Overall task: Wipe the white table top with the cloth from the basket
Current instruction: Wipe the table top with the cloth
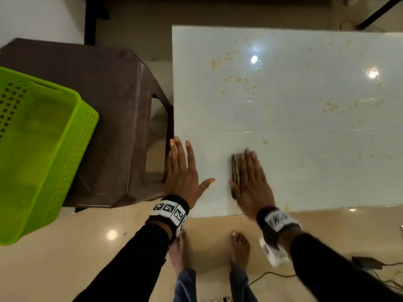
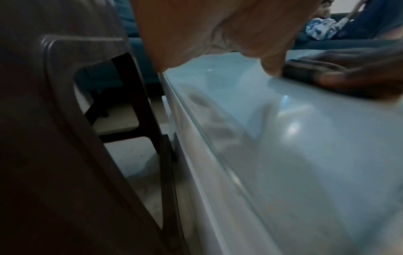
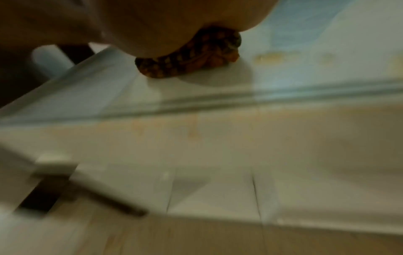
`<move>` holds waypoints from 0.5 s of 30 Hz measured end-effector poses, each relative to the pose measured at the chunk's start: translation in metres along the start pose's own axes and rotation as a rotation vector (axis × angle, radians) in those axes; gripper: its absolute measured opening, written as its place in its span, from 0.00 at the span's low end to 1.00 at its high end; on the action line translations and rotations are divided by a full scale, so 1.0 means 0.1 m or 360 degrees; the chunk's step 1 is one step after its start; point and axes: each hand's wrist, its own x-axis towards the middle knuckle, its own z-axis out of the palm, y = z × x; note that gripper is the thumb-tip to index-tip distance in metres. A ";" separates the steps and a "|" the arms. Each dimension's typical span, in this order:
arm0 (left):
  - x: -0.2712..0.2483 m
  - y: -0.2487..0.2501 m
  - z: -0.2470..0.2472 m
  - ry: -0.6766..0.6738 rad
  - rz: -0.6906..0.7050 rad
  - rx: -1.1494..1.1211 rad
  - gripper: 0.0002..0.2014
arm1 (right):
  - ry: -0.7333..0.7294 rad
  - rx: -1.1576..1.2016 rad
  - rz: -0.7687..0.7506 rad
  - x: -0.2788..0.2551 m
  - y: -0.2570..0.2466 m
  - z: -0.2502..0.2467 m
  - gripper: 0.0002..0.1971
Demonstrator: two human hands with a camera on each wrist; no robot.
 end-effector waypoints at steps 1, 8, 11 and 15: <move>0.10 -0.05 -0.02 -0.0136 0.0013 0.0108 0.75 | 0.0089 0.0049 0.0073 0.37 0.05 -0.08 0.39; 0.33 -0.25 -0.13 -0.0593 -0.0249 0.0244 0.98 | 0.0226 0.0074 0.0113 0.45 0.02 -0.15 0.36; 0.39 -0.18 -0.15 -0.0671 -0.0358 0.0319 0.98 | -0.0006 0.0050 -0.0099 -0.29 -0.23 0.11 0.37; 0.43 -0.12 -0.18 -0.0789 -0.0430 0.0361 0.97 | 0.0092 0.0050 -0.0195 0.57 -0.10 -0.09 0.37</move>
